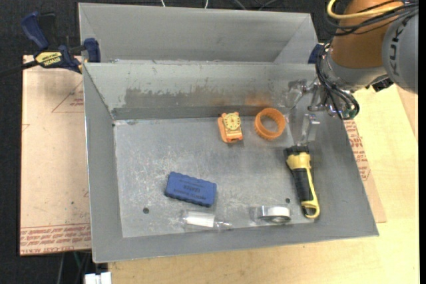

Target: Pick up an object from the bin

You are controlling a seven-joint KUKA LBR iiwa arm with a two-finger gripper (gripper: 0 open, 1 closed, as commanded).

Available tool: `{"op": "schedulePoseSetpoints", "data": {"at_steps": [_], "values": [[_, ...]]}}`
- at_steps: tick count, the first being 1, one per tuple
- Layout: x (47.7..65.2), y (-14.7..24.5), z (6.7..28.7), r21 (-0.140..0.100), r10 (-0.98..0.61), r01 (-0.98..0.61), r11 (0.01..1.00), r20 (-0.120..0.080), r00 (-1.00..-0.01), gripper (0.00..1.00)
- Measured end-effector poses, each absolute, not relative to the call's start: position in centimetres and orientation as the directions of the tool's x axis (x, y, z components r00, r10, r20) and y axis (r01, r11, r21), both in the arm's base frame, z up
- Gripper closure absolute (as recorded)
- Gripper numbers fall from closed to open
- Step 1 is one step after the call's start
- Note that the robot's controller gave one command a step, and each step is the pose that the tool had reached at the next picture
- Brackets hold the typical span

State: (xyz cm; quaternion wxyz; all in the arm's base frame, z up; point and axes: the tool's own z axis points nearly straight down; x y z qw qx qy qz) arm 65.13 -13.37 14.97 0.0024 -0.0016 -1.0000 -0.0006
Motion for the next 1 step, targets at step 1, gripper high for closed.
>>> {"op": "schedulePoseSetpoints", "data": {"at_steps": [1], "values": [[65.31,-13.30,15.53,0.000,0.000,0.000,1.000,-0.003,-1.000,0.00]]}}
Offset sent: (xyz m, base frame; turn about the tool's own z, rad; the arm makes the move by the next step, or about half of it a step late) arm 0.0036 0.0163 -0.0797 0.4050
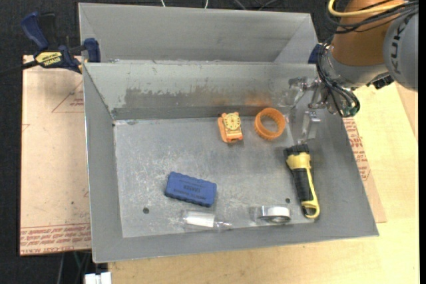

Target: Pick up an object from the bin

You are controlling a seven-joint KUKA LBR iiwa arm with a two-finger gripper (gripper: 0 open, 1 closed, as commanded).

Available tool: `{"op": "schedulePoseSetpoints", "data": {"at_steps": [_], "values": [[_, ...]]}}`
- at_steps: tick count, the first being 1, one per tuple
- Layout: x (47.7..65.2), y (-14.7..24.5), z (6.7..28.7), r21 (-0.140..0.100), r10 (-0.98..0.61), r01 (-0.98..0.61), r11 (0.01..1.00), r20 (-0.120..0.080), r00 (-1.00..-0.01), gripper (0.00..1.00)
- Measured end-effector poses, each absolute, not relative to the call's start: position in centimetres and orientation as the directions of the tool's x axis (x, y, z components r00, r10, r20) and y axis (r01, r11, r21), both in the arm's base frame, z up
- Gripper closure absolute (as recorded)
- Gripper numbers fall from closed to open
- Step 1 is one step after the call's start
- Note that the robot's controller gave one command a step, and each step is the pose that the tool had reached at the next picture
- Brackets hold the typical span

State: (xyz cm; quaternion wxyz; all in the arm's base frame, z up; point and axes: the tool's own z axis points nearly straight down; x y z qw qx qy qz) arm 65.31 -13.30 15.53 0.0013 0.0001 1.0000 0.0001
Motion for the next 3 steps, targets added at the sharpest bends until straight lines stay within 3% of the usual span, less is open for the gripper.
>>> {"op": "schedulePoseSetpoints", "data": {"at_steps": [1,2,3], "values": [[65.7,-11.8,7.5,0.000,0.395,0.395,0.919,0.002,-0.919,0.00],[65.8,-12.1,14.6,-0.001,-0.049,-0.049,0.999,-0.012,-0.999,0.00],[65.7,-11.8,7.7,0.000,0.384,0.384,0.923,0.002,-0.923,0.00]]}}
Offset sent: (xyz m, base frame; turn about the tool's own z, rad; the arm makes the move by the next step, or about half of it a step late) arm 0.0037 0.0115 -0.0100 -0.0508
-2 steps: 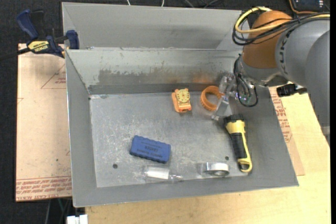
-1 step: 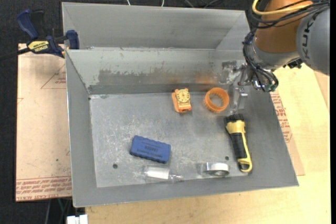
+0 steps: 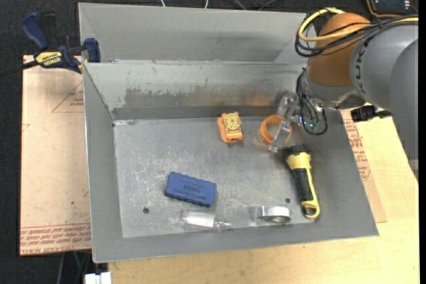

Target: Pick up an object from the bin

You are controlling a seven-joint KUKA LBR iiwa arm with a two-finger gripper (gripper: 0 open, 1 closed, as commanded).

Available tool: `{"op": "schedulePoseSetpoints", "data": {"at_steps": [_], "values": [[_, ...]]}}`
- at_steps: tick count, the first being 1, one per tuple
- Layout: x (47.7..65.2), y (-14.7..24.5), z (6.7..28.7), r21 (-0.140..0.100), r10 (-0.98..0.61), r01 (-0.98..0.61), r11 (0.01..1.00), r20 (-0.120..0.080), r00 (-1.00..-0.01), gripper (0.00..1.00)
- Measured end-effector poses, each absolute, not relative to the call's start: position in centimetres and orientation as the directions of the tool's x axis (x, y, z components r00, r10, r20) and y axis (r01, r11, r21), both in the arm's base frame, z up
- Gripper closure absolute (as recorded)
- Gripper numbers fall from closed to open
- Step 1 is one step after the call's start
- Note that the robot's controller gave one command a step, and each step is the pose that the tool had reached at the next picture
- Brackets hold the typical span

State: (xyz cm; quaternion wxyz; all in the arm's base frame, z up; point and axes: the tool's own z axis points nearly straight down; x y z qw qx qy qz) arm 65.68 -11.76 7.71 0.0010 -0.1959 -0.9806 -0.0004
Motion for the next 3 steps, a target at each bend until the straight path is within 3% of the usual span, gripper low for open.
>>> {"op": "schedulePoseSetpoints", "data": {"at_steps": [1,2,3], "values": [[64.98,-12.12,7.48,0.002,0.169,0.169,0.986,-0.028,-0.985,0.00],[65.92,-11.73,8.03,0.003,0.378,0.378,0.926,-0.007,-0.926,1.00],[65.92,-11.71,8.03,0.003,0.378,0.378,0.926,-0.006,-0.926,1.00]]}}
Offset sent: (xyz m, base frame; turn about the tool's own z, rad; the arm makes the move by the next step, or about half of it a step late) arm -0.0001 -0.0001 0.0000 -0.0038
